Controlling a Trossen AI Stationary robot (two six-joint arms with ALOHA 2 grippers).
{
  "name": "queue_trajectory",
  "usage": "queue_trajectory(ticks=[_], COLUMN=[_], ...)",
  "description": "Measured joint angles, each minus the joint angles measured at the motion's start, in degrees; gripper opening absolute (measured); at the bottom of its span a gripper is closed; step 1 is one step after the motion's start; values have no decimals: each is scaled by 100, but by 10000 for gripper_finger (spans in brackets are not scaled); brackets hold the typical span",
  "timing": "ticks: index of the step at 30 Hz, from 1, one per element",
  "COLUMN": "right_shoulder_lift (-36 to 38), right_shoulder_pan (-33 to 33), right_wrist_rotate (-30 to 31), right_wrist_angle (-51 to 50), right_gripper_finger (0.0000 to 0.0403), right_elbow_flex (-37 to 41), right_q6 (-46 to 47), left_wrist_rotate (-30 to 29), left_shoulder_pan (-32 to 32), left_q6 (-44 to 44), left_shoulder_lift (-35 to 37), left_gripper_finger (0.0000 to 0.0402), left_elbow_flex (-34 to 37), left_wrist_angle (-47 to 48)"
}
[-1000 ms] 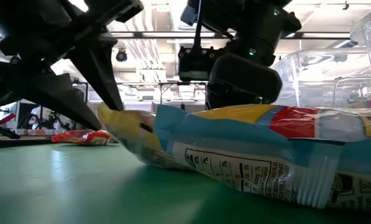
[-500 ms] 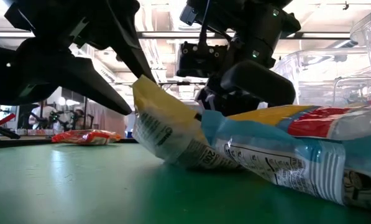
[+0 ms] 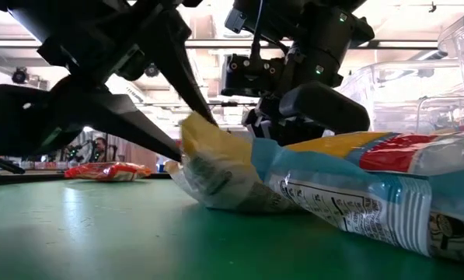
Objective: Sort Maruchan noodles
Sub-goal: Put the bottom right yellow noodle pack into the bottom transparent bin
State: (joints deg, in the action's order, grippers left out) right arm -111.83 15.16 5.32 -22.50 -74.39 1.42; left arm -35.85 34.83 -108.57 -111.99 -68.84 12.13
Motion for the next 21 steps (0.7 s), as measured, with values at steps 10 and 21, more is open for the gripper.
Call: queue_trajectory(ticks=[10, 21], right_shoulder_lift=[2, 0], right_shoulder_pan=[-18, -103], right_wrist_rotate=[3, -190], right_wrist_angle=[-12, -80], right_gripper_finger=[115, 115], right_elbow_flex=[2, 4], right_q6=[-36, -10], left_wrist_rotate=[75, 1459], left_shoulder_pan=[-46, 142], left_q6=[180, 451], left_shoulder_lift=[-110, 331], left_gripper_finger=[130, 130], left_elbow_flex=[4, 13], left_wrist_angle=[-406, 881])
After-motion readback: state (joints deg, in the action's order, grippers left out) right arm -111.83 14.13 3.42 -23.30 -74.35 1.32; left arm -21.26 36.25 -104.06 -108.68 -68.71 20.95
